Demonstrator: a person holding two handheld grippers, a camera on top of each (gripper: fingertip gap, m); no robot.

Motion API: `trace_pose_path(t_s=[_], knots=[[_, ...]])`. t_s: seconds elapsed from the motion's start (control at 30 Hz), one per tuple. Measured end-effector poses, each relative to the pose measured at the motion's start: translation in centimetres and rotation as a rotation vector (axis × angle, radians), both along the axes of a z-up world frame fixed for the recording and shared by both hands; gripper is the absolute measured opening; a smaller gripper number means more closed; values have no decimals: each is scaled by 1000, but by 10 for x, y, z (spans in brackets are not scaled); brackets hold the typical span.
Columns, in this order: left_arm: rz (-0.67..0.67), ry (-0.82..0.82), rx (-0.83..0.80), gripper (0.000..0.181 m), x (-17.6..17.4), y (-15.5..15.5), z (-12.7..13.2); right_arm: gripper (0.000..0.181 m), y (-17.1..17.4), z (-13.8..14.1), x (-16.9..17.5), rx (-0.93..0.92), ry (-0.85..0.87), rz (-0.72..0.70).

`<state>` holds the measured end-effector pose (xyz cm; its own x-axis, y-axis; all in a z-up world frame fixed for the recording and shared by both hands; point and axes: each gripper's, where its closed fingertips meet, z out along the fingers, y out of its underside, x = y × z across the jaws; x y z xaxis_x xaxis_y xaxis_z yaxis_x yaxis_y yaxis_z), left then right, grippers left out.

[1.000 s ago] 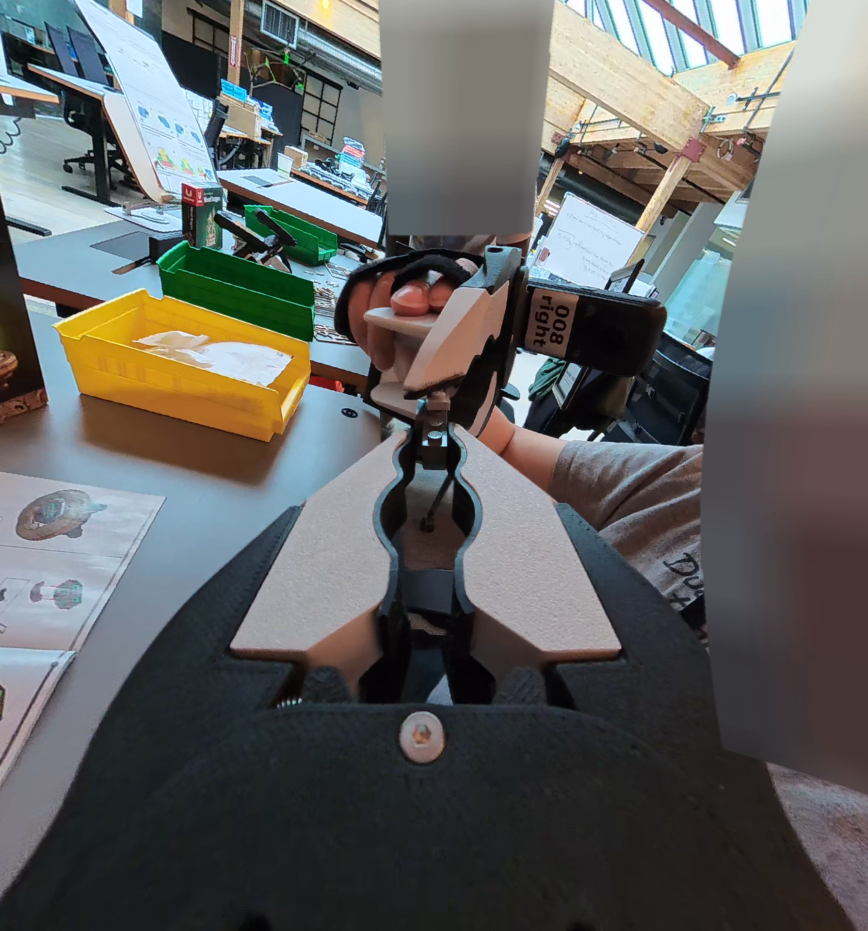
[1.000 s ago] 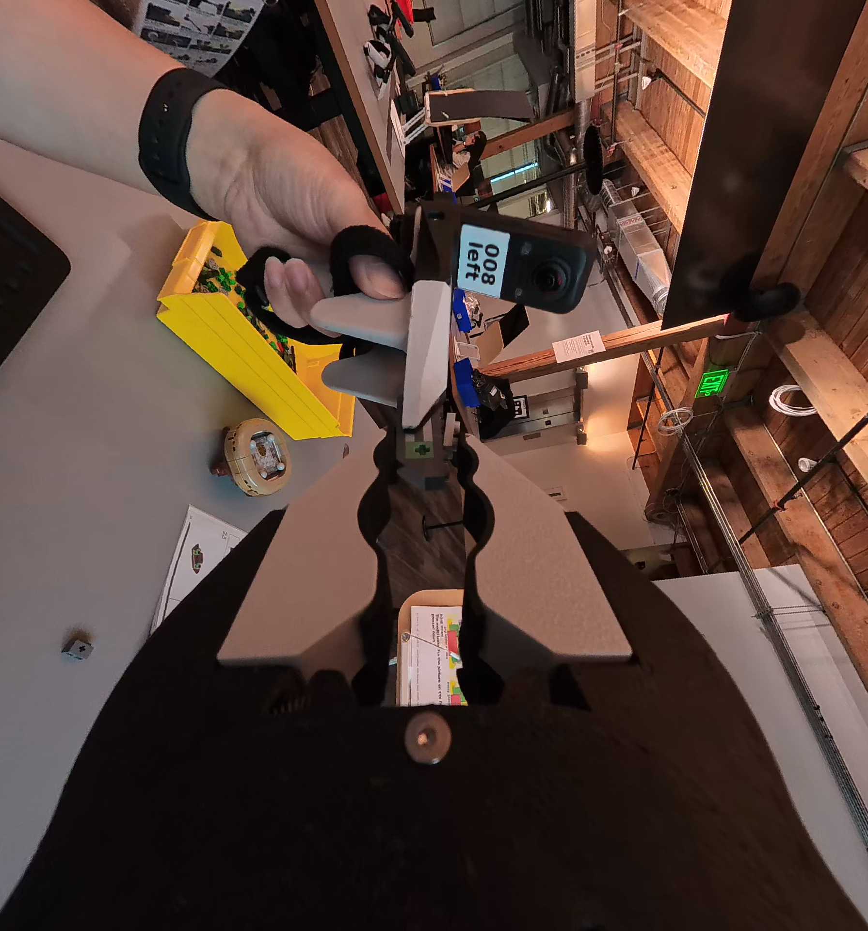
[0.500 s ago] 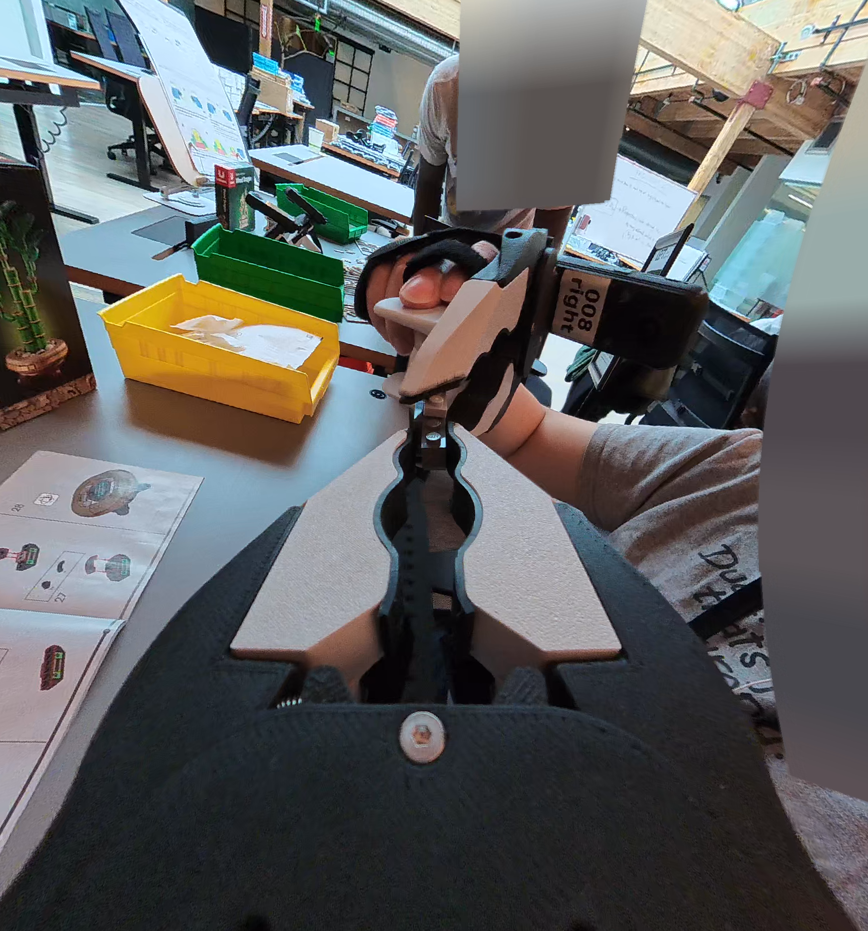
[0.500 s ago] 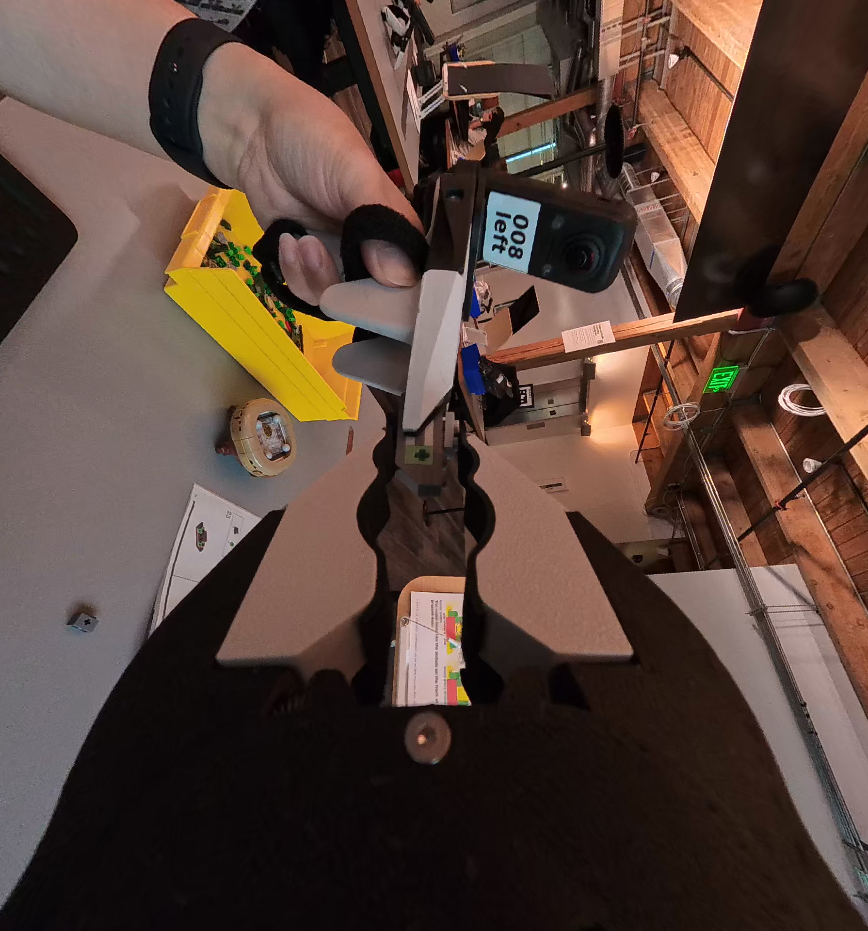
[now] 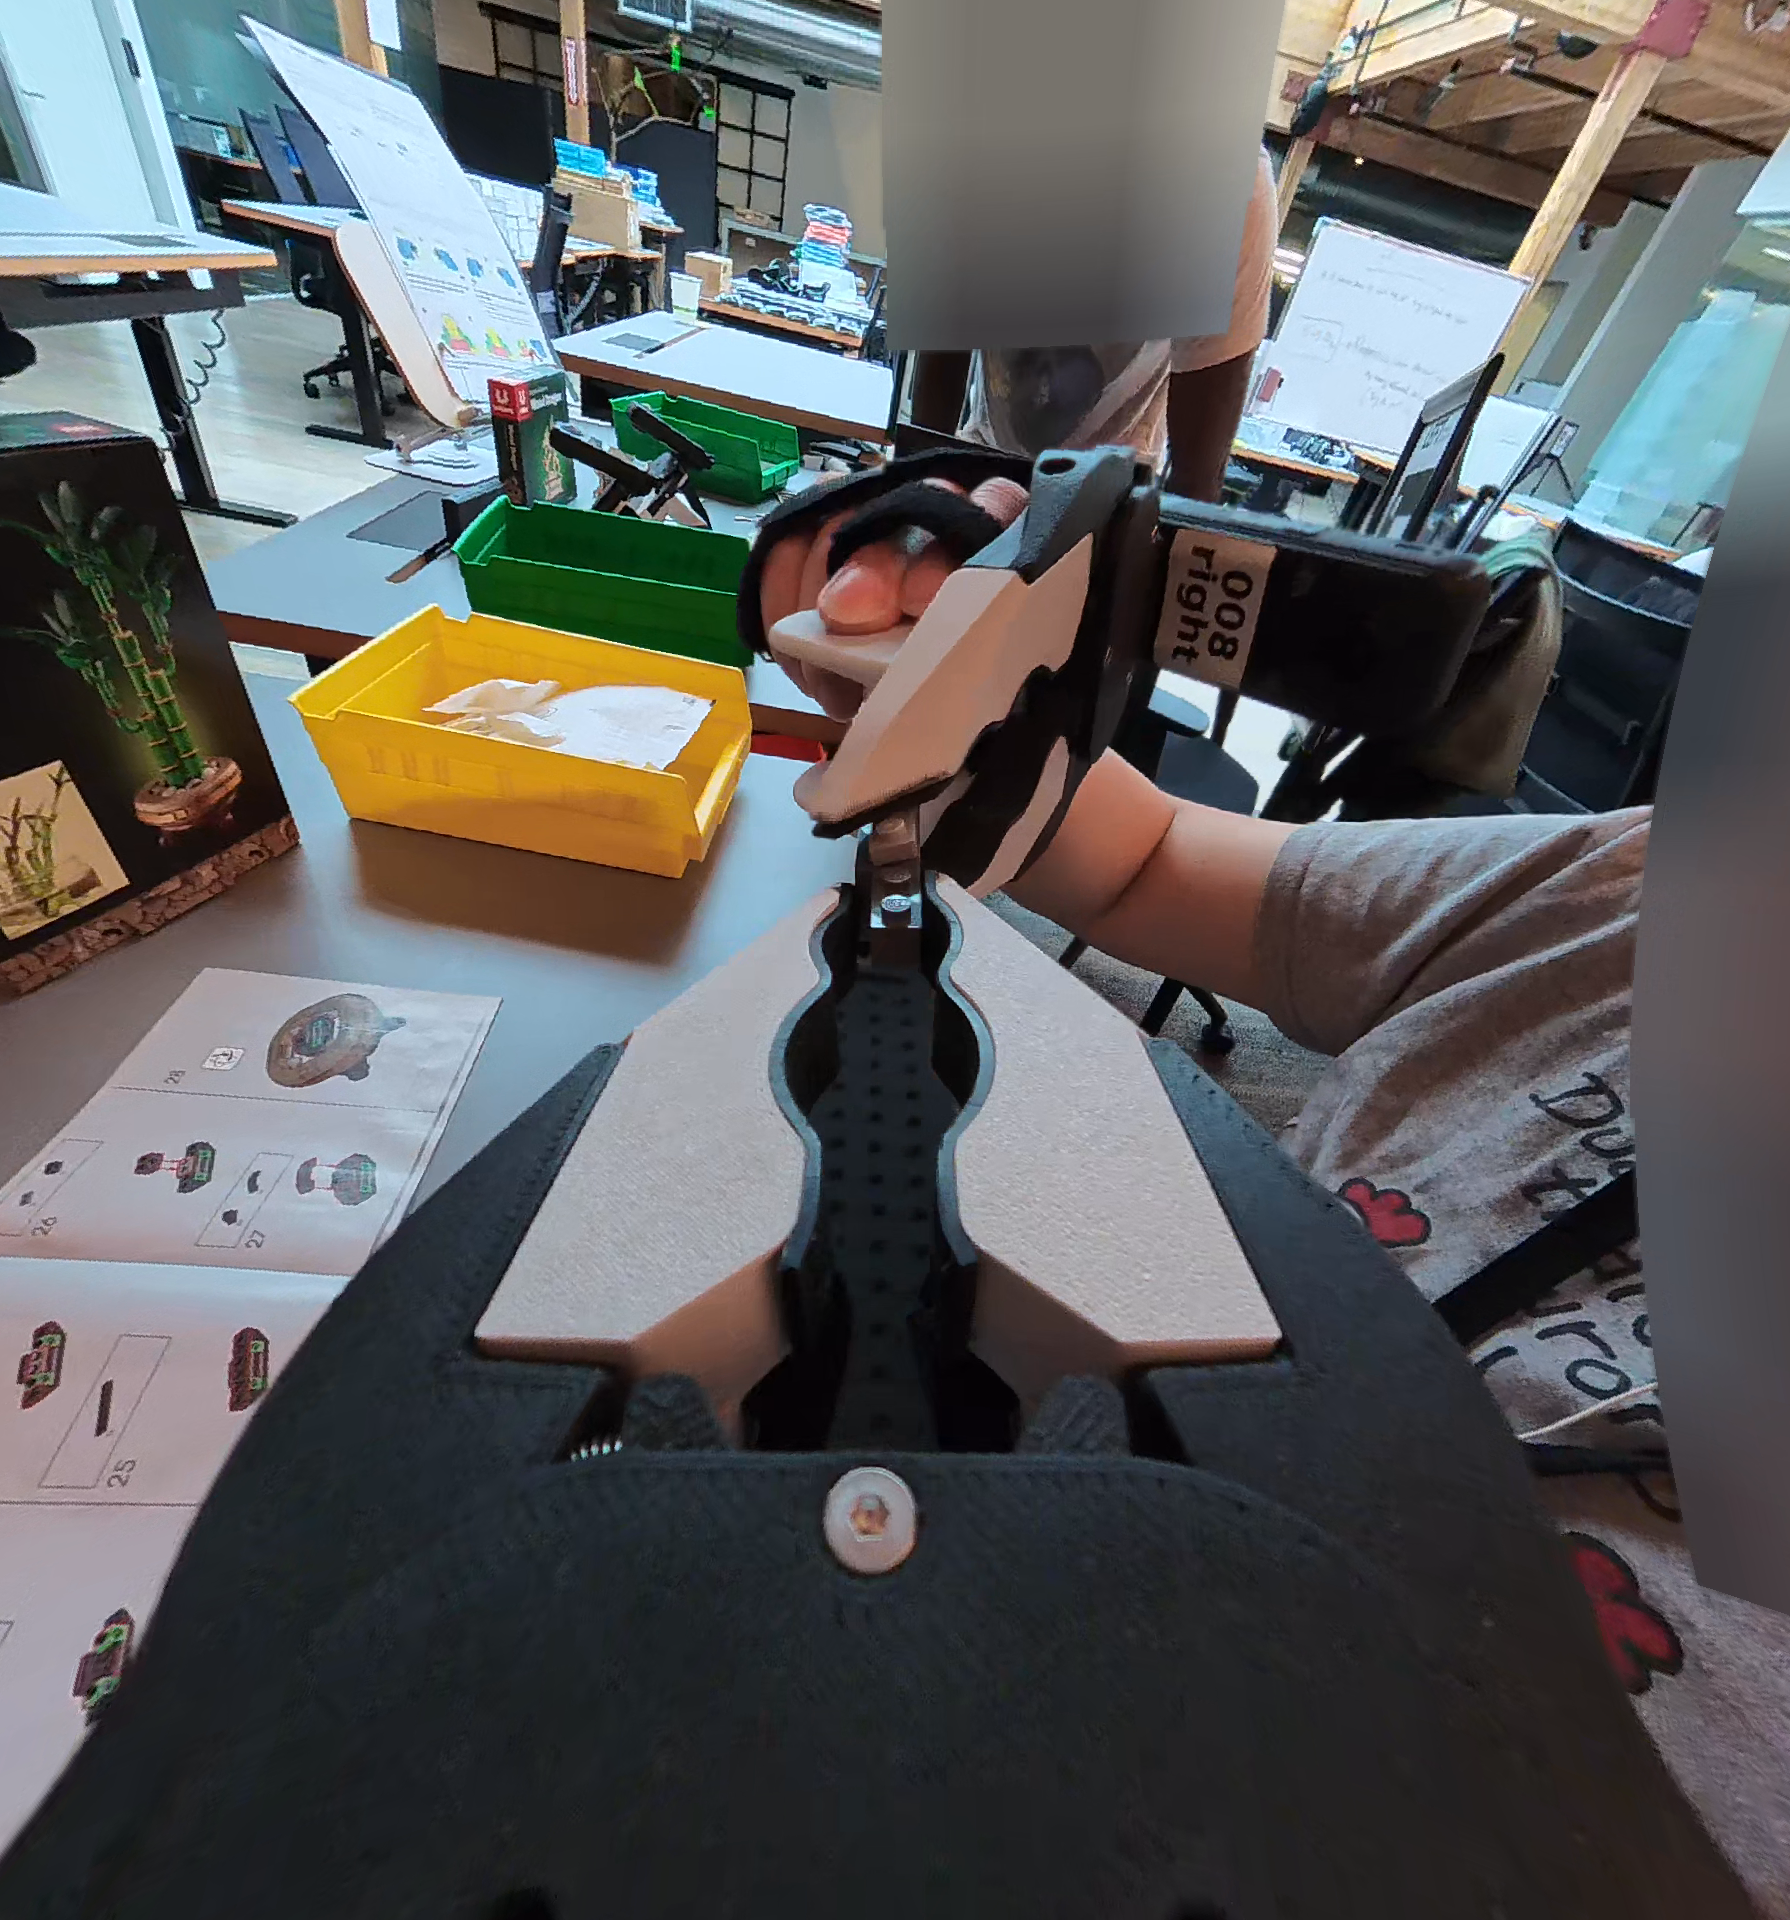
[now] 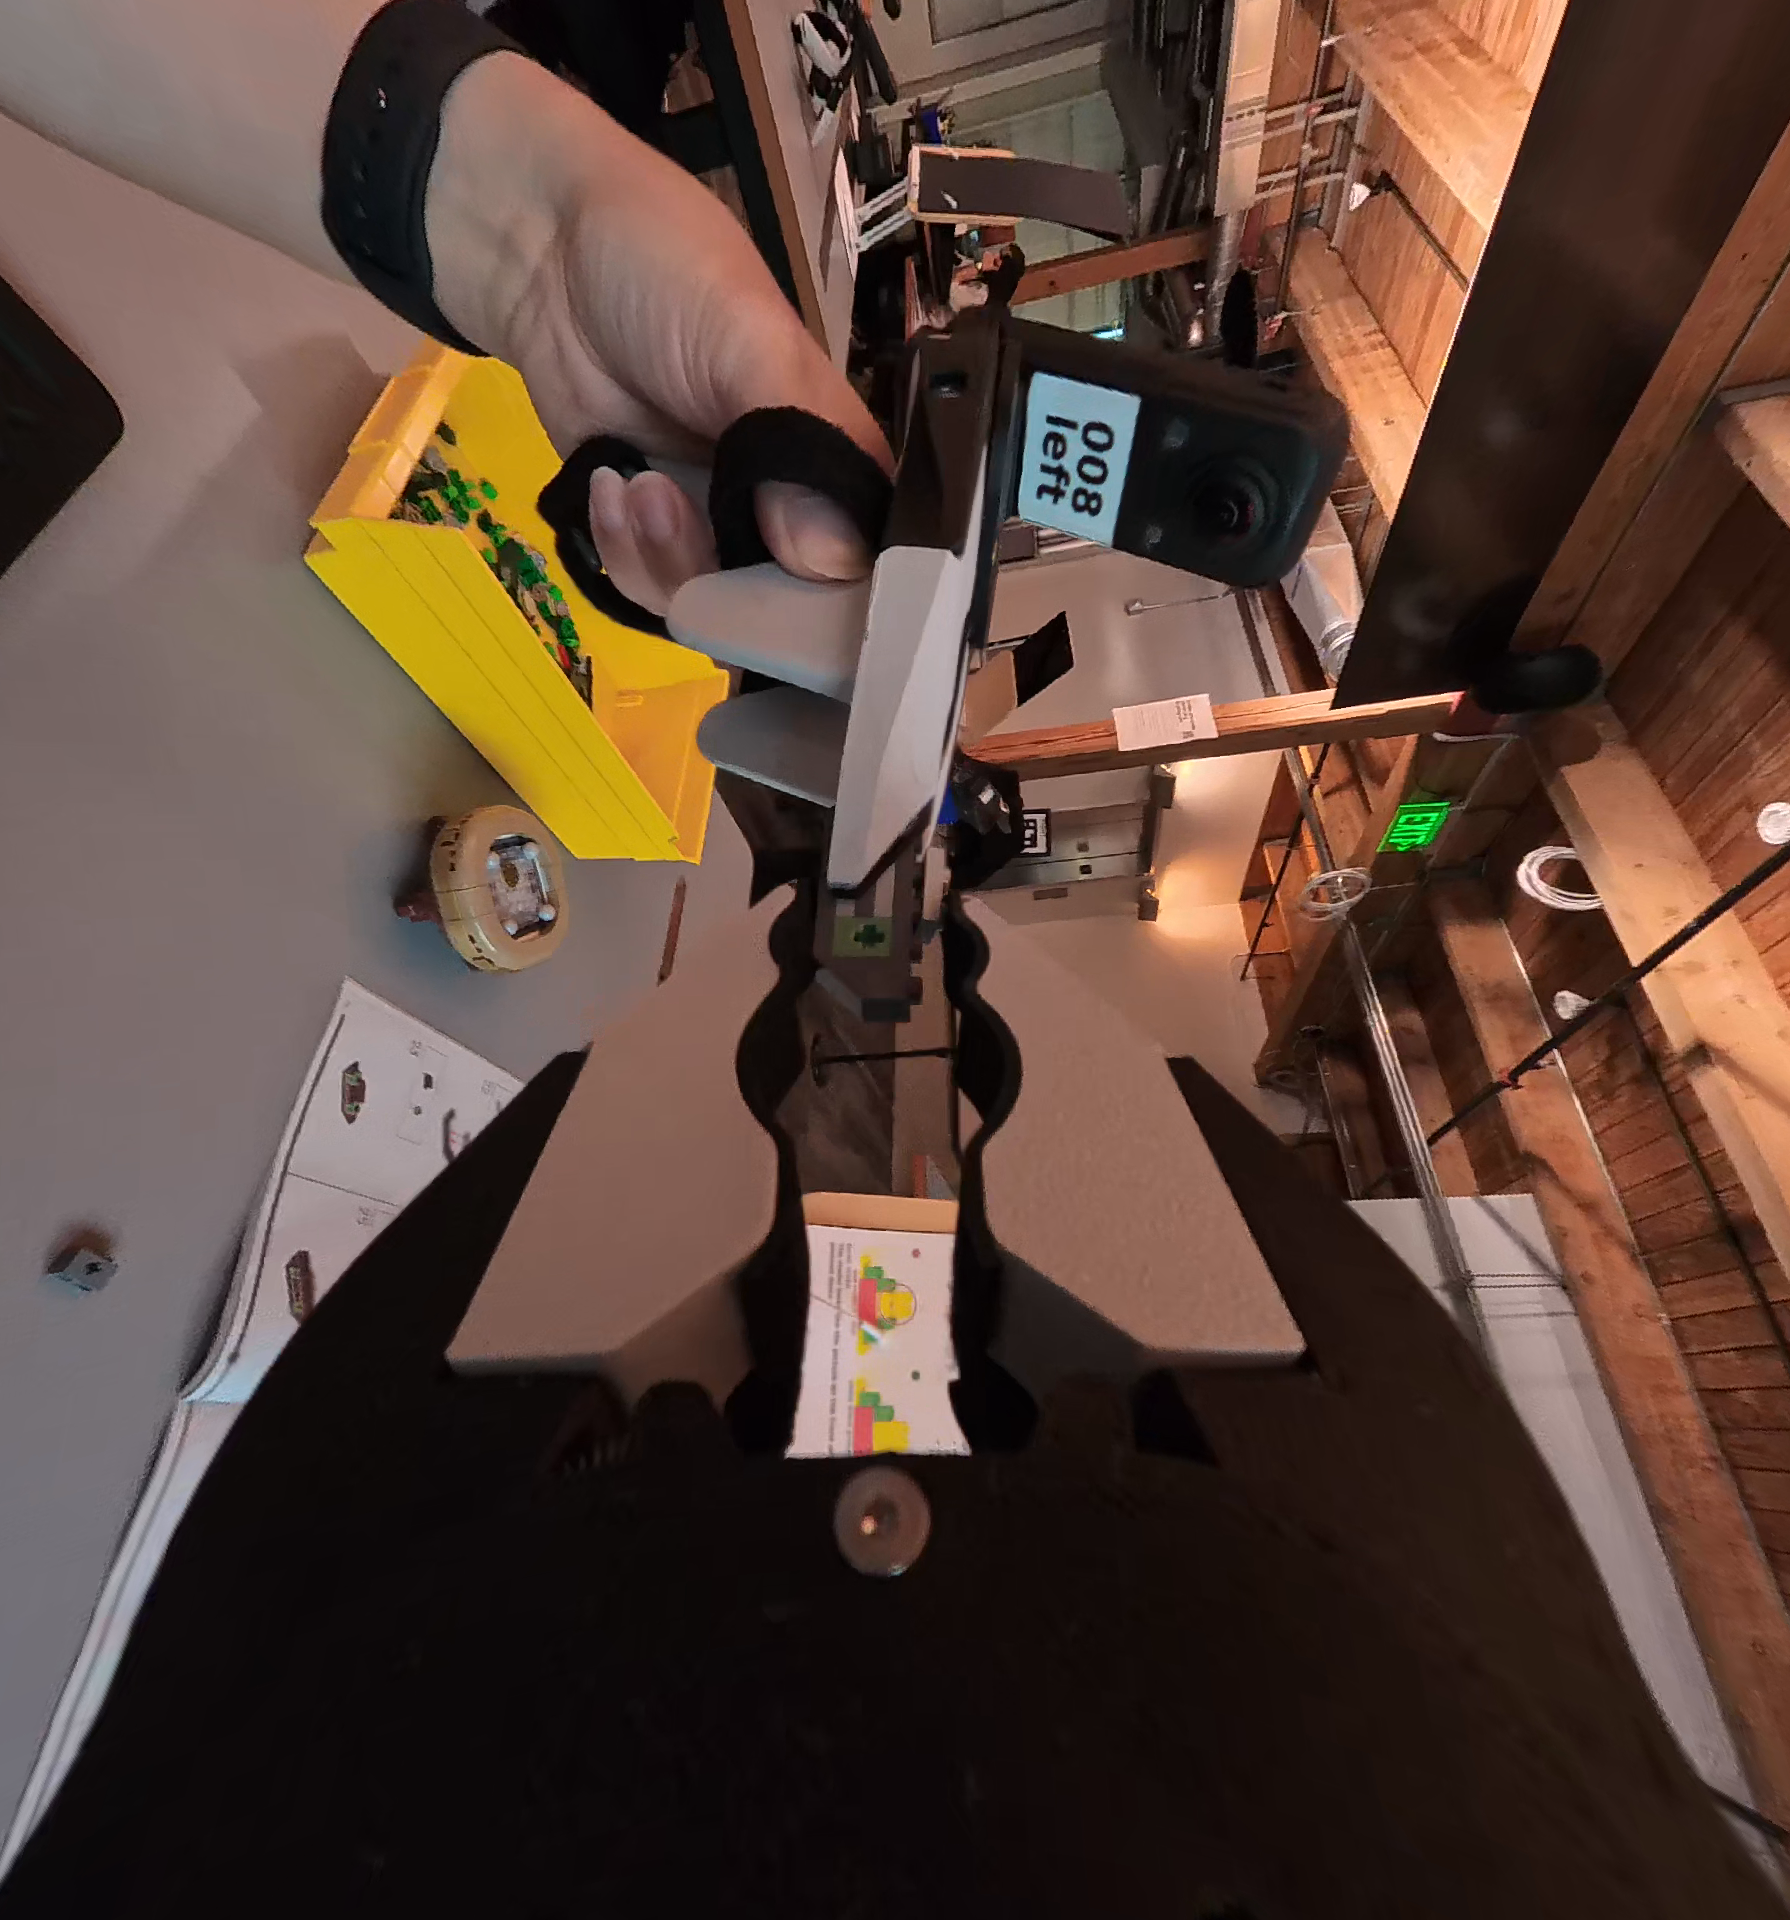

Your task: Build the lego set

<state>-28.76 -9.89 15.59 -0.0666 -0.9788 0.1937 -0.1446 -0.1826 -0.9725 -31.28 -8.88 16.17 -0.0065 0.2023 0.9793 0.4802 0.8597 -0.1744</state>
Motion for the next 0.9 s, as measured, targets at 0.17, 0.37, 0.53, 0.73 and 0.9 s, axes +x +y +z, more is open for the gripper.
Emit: trace_pose_path(t_s=[0.17, 0.37, 0.53, 0.73, 0.9], knots=[[-2, 10, -34, 9, -1, 2, -1, 22, 2, -2, 0, 19, -13, -26], [-15, 26, -75, 9, 0, 3, -6, 21, 4, -6, 0, 7, -40, -42], [-16, 40, -71, 9, 2, 3, -8, 21, 4, -9, 1, -14, -54, -35], [-15, 25, -87, 9, 2, 5, -6, 23, 7, -6, 1, -36, -13, -29], [-16, 45, -97, 9, 3, 5, -9, 27, 11, -12, -3, 29, -64, -85]])
